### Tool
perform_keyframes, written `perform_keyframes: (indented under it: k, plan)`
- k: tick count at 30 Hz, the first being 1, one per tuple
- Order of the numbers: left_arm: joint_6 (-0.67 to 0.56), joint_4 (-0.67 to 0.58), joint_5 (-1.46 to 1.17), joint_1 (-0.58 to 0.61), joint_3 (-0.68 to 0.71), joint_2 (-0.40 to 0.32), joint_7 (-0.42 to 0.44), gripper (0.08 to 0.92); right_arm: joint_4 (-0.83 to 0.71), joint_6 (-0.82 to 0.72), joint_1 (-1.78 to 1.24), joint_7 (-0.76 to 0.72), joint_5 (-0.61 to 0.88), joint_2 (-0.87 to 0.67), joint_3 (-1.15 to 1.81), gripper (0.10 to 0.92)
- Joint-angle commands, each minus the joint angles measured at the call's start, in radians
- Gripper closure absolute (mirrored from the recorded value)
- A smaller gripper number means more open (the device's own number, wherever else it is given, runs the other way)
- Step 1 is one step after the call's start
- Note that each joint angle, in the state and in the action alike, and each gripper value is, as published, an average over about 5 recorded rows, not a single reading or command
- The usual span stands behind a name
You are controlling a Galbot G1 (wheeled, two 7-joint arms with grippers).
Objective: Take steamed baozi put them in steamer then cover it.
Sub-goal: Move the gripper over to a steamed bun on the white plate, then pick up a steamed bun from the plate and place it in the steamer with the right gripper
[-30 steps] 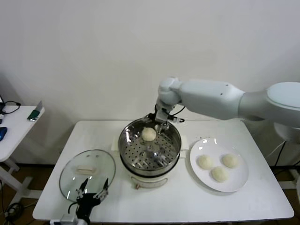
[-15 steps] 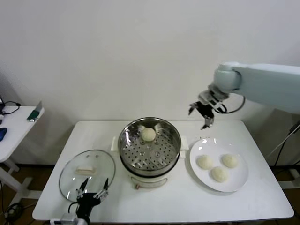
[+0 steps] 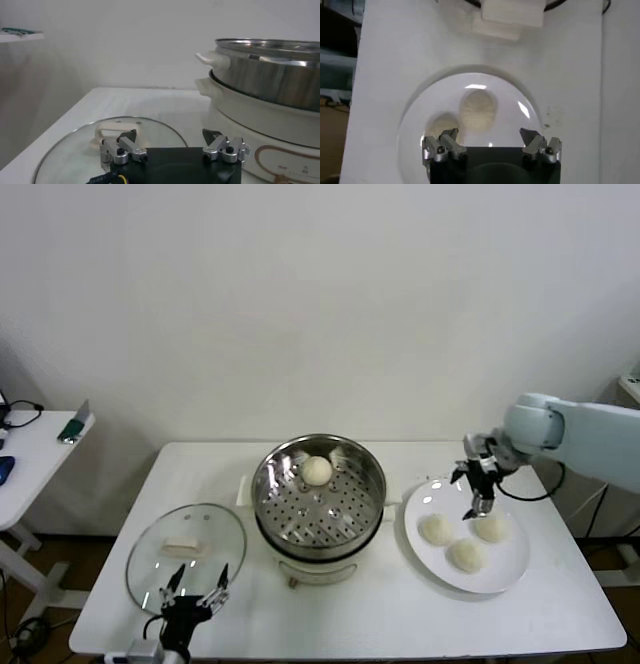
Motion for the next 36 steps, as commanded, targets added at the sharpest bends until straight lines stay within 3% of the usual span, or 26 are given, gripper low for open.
perform_keyframes:
  k: [1, 17, 28, 36]
  plan:
    - [-0.002, 0.003, -0.001, 0.001, -0.002, -0.001, 0.000, 0.177, -0.057, -0.076, -0.228, 0.023, -0.036, 0.006, 0.147, 0.203]
    - [-0.008, 0.010, -0.001, 0.004, -0.003, -0.002, -0.002, 0.177, -0.159, -0.080, -0.341, 0.074, -0.097, 0.109, 0.233, 0.217]
    - [-0.007, 0.006, -0.002, 0.004, 0.002, -0.001, -0.002, 0.177, -0.153, -0.091, -0.339, 0.089, -0.126, 0.111, 0.237, 0.389]
    - [-0.009, 0.003, -0.001, 0.007, 0.002, -0.001, -0.003, 0.177, -0.101, -0.077, -0.199, 0.066, -0.096, 0.091, 0.181, 0.438]
